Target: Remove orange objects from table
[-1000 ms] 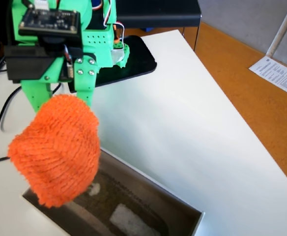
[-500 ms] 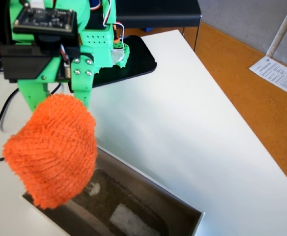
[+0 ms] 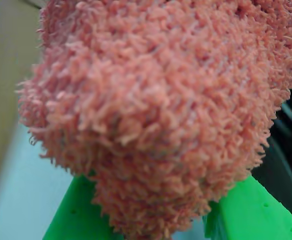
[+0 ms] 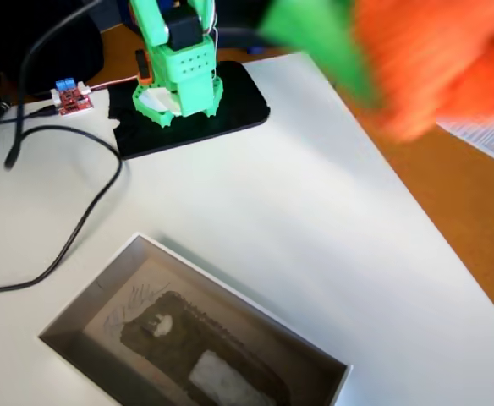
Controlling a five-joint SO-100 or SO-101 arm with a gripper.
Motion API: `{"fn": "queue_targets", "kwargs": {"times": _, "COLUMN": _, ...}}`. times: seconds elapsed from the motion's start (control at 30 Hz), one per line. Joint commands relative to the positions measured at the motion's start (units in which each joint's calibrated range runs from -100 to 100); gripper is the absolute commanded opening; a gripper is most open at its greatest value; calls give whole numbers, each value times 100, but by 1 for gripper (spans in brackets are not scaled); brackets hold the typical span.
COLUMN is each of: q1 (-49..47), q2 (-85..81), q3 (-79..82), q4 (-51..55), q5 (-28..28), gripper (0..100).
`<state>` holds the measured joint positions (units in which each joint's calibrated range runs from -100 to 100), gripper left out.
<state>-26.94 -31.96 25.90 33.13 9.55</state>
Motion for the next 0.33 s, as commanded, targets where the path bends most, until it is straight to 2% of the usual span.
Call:
{"fn": "queue_targets", "kwargs": {"times": 0.0, "q1": -2049, "q2": -517, "q3": 520, "q4": -1048, "q5": 557, "gripper": 14}}
{"fn": "queue_targets", "kwargs": {"times": 0.07, "q1": -2641, "q2": -601, "q3": 1005, "q4": -1493, "q5": 708, "gripper": 40}}
{"fn": "queue_targets", "kwargs": {"times": 0.1, "q1": -2885, "q2": -626, "q3": 1208, "q4": -1729, "q5": 679, "gripper": 48}}
{"fn": "queue_targets", "kwargs": {"times": 0.2, "q1": -3262, "q2": -752, "q3": 1780, "q4": -2320, "q5": 557, "gripper": 58}}
{"fn": "queue_targets", "kwargs": {"times": 0.23, "q1": -3291, "q2": -811, "q3": 2109, "q4": -2515, "q5": 684, "gripper": 65}}
{"fn": "queue_targets", "kwargs": {"times": 0.3, "q1": -3203, "q2": -895, "q3": 2274, "q4": -2328, "q5": 952, "gripper": 65}}
